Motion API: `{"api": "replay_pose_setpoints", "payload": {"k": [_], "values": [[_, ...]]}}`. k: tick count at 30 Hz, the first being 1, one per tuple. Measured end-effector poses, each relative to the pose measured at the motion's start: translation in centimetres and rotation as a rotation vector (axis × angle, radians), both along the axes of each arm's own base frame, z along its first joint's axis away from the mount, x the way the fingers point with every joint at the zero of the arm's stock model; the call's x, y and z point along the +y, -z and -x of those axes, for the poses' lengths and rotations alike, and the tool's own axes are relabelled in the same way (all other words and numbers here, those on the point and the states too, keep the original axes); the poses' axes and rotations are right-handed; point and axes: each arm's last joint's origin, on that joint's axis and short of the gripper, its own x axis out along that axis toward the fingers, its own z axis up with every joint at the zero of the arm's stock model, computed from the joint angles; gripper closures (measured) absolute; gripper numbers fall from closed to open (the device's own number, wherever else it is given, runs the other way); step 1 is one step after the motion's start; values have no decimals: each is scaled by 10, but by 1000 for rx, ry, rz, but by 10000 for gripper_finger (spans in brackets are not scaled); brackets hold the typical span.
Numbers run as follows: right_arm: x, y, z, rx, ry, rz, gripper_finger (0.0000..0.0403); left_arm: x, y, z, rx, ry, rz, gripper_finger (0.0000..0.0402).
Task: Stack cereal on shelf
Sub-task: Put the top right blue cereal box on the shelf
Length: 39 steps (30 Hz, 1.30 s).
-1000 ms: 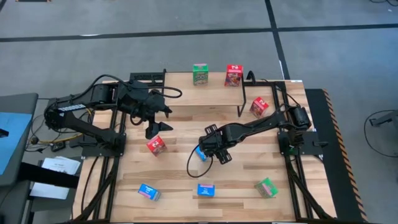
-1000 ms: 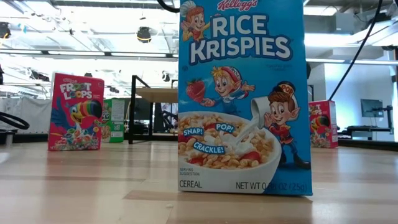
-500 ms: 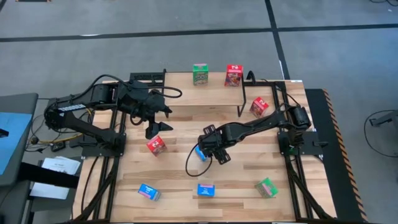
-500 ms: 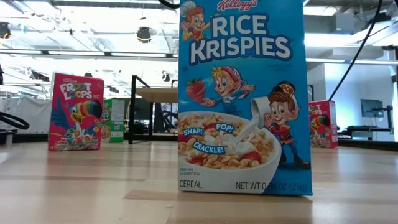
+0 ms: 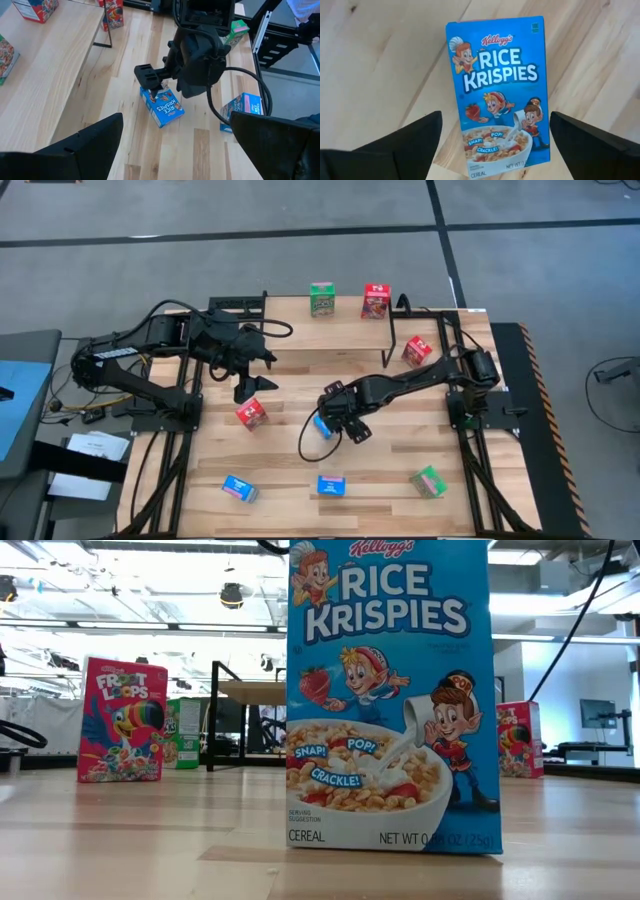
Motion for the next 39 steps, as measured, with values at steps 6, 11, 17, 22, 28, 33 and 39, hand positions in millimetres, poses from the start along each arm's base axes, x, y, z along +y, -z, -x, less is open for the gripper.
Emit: {"api": "replay_pose_setpoints", "payload": {"k": [6, 11, 17, 22, 28, 33, 39], "values": [[-13, 3, -1, 14, 0, -56, 10, 0, 0, 0, 0, 0, 0, 44], [-18, 5, -3, 10, -12, -62, 7, 0, 0, 0, 0, 0, 0, 44], [-18, 5, -3, 10, -29, -71, 4, 0, 0, 0, 0, 0, 0, 44], [-18, 16, -7, 27, -42, -68, 3, 0, 0, 0, -1, 0, 0, 44], [-21, 21, -10, 23, -39, -66, 3, 0, 0, 0, -5, 0, 0, 44], [-20, 21, -10, 26, -39, -62, 5, 0, 0, 0, -3, 0, 0, 44], [-21, 21, -10, 25, -12, -24, 21, 0, 0, 0, -4, 0, 0, 44]]}}
